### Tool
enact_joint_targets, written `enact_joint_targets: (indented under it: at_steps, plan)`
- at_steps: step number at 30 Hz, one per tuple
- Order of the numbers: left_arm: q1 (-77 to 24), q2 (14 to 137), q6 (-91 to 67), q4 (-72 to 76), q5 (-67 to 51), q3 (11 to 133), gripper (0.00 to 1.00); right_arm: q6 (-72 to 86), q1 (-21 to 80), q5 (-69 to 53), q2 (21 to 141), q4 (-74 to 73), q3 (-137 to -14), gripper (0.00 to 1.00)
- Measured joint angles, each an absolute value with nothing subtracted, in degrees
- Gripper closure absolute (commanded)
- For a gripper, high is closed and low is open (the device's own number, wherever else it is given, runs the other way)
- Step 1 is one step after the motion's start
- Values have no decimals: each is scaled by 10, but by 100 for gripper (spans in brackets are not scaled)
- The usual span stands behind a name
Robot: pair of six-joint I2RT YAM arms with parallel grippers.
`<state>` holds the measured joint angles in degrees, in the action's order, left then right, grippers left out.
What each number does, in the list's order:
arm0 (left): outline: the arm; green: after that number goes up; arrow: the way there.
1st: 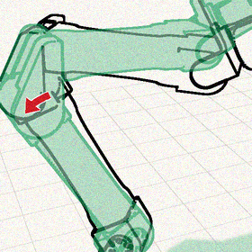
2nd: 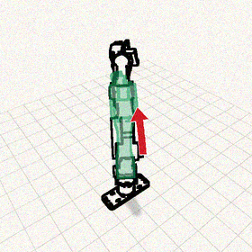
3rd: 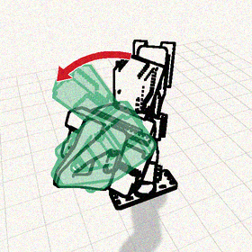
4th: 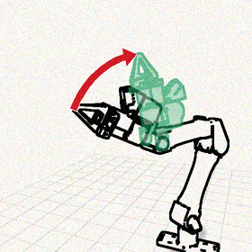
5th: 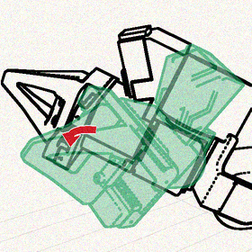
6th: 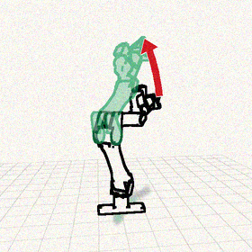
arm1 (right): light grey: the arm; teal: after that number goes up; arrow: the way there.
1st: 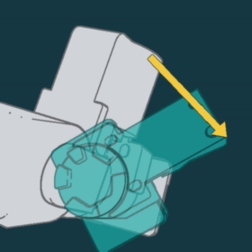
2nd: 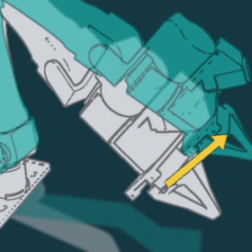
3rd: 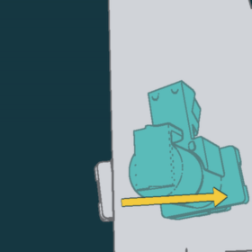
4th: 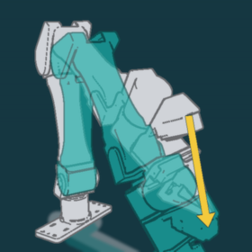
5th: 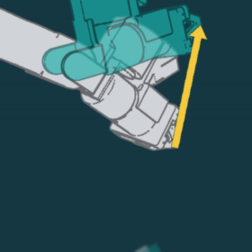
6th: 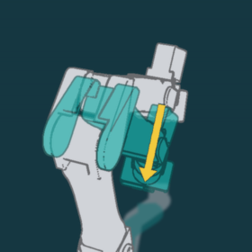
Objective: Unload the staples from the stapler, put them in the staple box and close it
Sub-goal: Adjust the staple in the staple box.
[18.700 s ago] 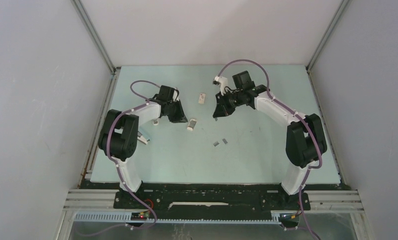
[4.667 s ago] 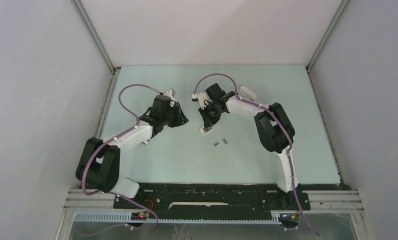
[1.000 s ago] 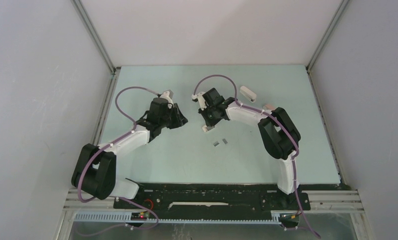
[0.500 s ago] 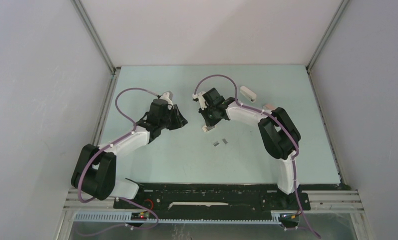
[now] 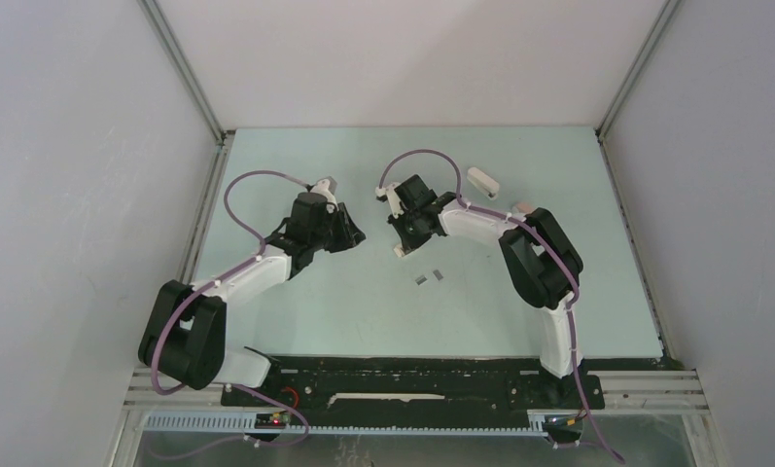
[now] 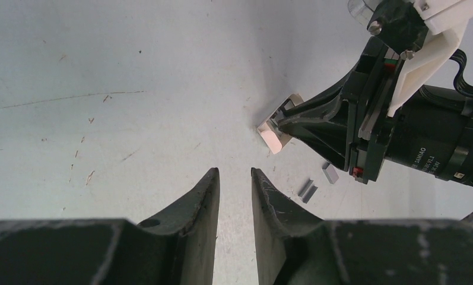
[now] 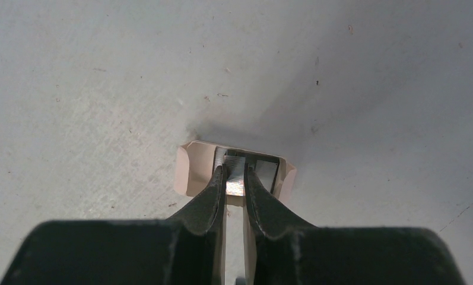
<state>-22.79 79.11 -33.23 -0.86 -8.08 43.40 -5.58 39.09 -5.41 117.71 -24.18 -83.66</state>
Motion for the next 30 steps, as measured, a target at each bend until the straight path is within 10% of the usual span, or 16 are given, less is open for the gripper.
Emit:
enact_joint_targets:
  at_steps: [14, 30]
  plan:
    - [-227, 791, -332, -5, -81, 434, 68, -50, 391, -54, 1178, -242, -837, 70]
    - [-227, 708, -330, -6, -61, 425, 68, -82, 384, -88, 1094, -262, -834, 70]
